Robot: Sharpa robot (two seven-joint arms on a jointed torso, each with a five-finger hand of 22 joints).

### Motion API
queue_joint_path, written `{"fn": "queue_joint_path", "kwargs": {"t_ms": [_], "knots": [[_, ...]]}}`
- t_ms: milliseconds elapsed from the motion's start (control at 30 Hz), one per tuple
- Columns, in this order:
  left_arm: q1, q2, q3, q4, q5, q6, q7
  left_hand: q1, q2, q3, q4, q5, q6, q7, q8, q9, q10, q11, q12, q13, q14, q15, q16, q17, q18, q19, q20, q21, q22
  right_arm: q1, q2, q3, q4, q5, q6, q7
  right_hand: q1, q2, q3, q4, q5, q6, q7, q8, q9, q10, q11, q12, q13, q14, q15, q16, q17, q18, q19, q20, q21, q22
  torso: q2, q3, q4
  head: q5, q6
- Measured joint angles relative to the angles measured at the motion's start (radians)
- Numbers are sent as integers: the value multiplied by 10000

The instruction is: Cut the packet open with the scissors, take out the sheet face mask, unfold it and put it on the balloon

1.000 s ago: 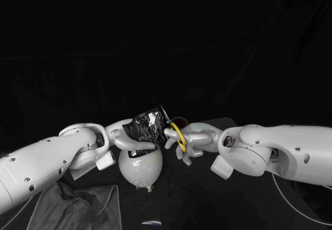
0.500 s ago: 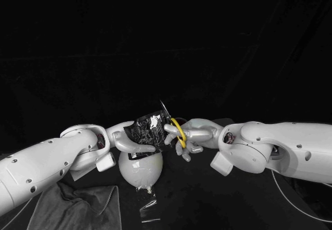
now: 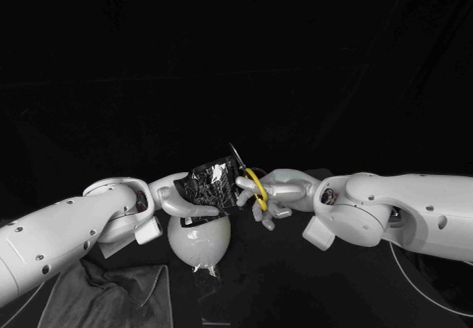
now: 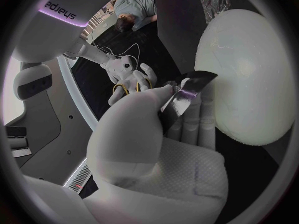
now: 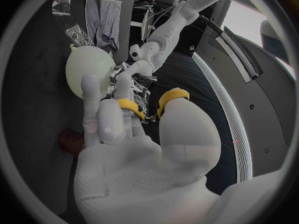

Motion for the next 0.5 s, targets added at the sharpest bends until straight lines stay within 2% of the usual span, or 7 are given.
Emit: {"fn": "queue_joint_path", "kwargs": {"t_ms": [33,333,500], "knots": [[0,-6,0,-45,50,0,28,0,0,0,0,0,0,0,0,0,0,0,0,0,0,0,31,14,-1,0,0,0,1,0,-59,-15,58,-4,4,-2,0,0,0,0,0,0,0,4,0,0,0,20,5,0,0,0,0,63,0,0,2,2,1,0,-1,-1,-3],[-7,-50,-5,-454,647,251,389,0,0,-28,-26,-7,-3,-3,25,0,-1,1,0,2,-5,2,39,40,-10,-36,37,0,24,-43,-702,-180,657,-68,23,-21,-30,-30,0,0,0,3,4,9,-6,19,-16,35,21,34,-34,50,55,65,35,-35,46,48,0,6,-10,17,-46],[-11,-77,-7,-633,949,499,568,0,0,-28,-26,-20,-5,-5,24,0,-1,1,0,1,-32,-20,39,39,-13,-39,35,0,23,-213,-881,-308,893,-102,28,-38,-29,-30,0,0,0,37,37,20,-15,46,-22,34,38,34,-34,97,98,63,35,-36,83,53,-4,12,-26,80,-71]]}}
